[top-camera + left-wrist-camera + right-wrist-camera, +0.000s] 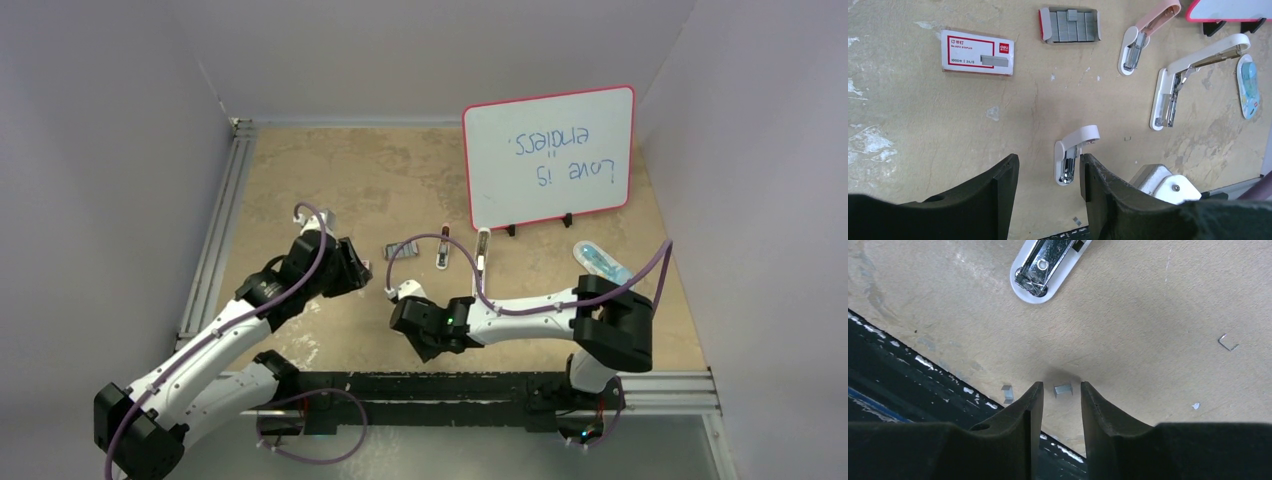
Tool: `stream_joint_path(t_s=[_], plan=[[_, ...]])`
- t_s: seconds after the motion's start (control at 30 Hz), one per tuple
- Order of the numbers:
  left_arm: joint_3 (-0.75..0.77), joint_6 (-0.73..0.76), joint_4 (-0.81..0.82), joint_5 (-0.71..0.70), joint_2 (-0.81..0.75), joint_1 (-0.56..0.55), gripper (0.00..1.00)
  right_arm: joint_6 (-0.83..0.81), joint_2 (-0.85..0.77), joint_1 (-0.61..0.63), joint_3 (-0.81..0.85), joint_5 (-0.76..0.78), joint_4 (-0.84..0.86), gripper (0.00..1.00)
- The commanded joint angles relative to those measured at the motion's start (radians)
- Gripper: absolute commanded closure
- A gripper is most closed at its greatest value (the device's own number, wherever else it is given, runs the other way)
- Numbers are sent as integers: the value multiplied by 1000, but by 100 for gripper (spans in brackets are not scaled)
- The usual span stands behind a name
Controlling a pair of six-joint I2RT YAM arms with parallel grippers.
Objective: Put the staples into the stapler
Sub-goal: Pick up the staple from the center of the board.
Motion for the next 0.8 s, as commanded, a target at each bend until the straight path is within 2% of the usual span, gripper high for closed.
stream_joint_path(t_s=[0.0, 0.2, 0.63, 0.77], plan=[[-5, 7, 24, -13, -2, 4, 52, -36, 7, 3, 40, 21, -24, 64], [-8, 6, 29, -8, 7, 3, 52, -46, 18, 3, 32, 10, -22, 64], [-10, -1, 27, -5, 8, 4, 52, -38, 41, 8, 24, -29, -17, 84], [-9, -5, 26, -1, 3, 3, 52, 12, 22, 3, 16, -40, -31, 84]])
